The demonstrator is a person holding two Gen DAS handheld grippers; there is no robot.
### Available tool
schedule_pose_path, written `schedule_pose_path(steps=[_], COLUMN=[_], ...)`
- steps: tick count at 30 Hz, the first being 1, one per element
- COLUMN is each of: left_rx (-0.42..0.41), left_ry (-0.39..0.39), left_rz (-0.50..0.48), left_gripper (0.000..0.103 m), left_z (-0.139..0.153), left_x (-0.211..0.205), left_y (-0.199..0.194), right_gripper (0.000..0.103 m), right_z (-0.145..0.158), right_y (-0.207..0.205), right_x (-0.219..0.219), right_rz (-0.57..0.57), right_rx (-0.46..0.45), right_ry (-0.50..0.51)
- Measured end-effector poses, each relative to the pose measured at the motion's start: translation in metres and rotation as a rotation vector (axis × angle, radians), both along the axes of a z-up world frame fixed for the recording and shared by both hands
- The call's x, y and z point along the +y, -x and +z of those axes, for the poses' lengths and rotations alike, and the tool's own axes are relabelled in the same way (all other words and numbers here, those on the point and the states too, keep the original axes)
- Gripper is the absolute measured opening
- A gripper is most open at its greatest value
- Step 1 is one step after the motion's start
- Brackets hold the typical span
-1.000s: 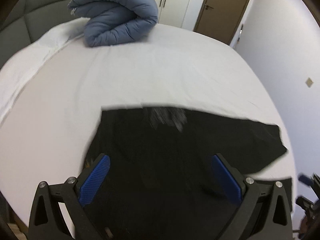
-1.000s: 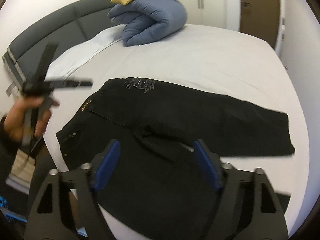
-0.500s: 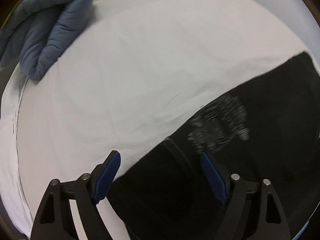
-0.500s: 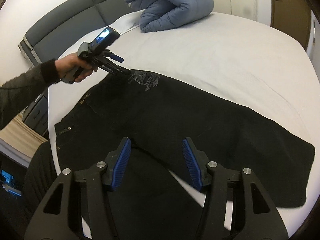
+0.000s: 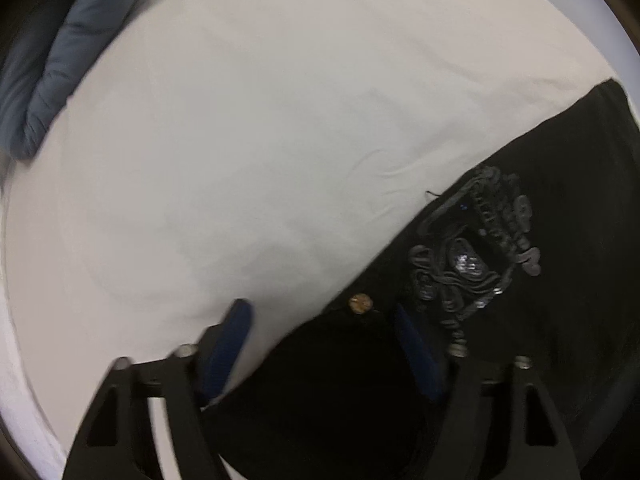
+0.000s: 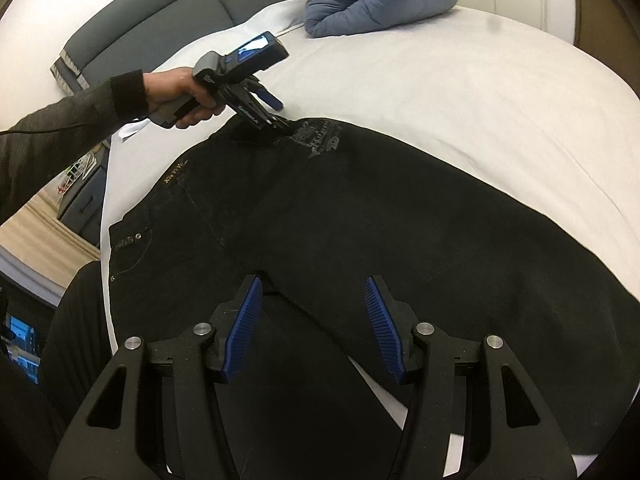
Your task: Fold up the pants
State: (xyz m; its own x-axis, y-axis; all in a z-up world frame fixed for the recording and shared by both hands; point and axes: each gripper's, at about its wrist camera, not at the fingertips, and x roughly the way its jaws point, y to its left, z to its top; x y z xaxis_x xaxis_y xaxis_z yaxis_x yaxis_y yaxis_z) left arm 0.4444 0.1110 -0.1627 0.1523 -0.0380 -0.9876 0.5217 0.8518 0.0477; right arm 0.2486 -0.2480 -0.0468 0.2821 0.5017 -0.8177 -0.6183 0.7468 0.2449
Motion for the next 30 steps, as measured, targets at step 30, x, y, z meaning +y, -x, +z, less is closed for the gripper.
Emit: schedule_pose_path(steps=[30], left_rx=[-0.488], left_ry=[0.039], left_rz=[-0.099], left_gripper=[0.014], left_z=[0.105], left_x=[-0.009], left_y=[0.138], right_gripper=[0.05], right_z=[-0.012], right_y=[-0.17], right_x=[0.106], right_rz=[0.083], right_rx=[-0.109], right_ry=[0.294])
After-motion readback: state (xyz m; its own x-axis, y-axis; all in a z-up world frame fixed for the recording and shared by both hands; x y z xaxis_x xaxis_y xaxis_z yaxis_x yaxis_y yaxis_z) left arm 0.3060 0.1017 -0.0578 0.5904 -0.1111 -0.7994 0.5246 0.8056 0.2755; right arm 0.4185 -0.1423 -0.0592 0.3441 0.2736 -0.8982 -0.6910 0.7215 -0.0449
